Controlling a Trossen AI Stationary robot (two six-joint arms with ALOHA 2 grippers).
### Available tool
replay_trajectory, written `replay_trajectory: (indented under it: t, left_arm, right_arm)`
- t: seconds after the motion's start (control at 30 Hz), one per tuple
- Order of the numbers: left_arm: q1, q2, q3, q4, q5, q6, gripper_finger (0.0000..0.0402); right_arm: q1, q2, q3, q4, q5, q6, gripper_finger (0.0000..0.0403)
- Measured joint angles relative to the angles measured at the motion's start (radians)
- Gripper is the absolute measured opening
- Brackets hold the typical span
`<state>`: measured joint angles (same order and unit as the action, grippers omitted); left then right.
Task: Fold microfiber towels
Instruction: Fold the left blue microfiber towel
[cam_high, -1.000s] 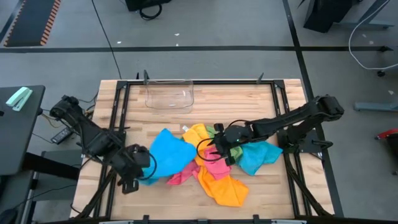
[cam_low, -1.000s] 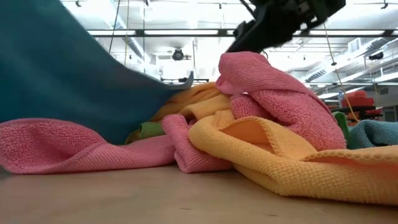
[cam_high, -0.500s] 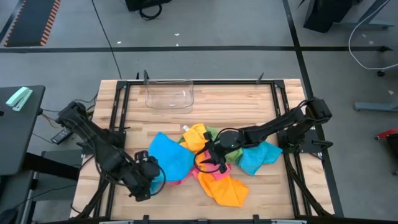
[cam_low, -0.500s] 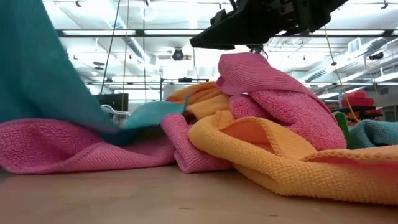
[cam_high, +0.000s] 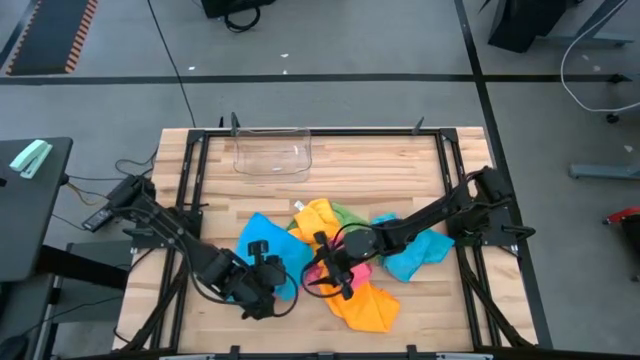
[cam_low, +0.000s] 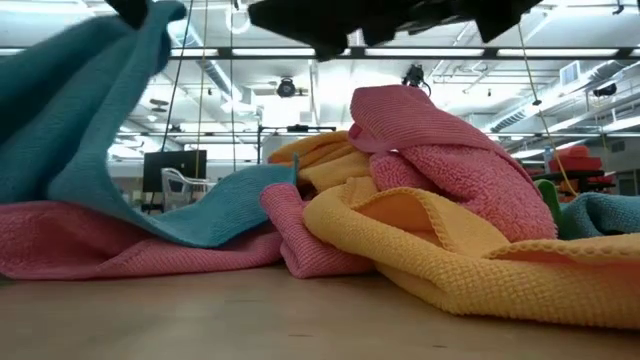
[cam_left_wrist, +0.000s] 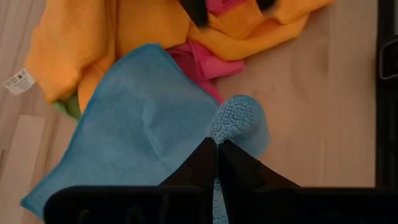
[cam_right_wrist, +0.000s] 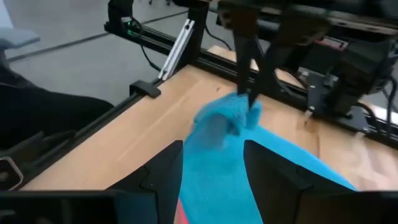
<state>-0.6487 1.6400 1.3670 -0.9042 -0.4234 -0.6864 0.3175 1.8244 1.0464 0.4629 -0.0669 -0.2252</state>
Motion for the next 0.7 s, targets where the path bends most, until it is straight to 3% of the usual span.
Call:
replay_trajectory:
  t: [0.33,0.7]
  left_arm:
    - [0.022,0.005,0.000,0.077,-0.060,0.069,0.0021]
    - [0.029,0.006,0.000,0.064,-0.074,0.023,0.0026]
  right_arm:
    - [0.005,0.104,0.094,-0.004,0.094,0.019,0.0200]
    - [0.004,0.072,0.096,-0.025,0.139,-0.037,0.0199]
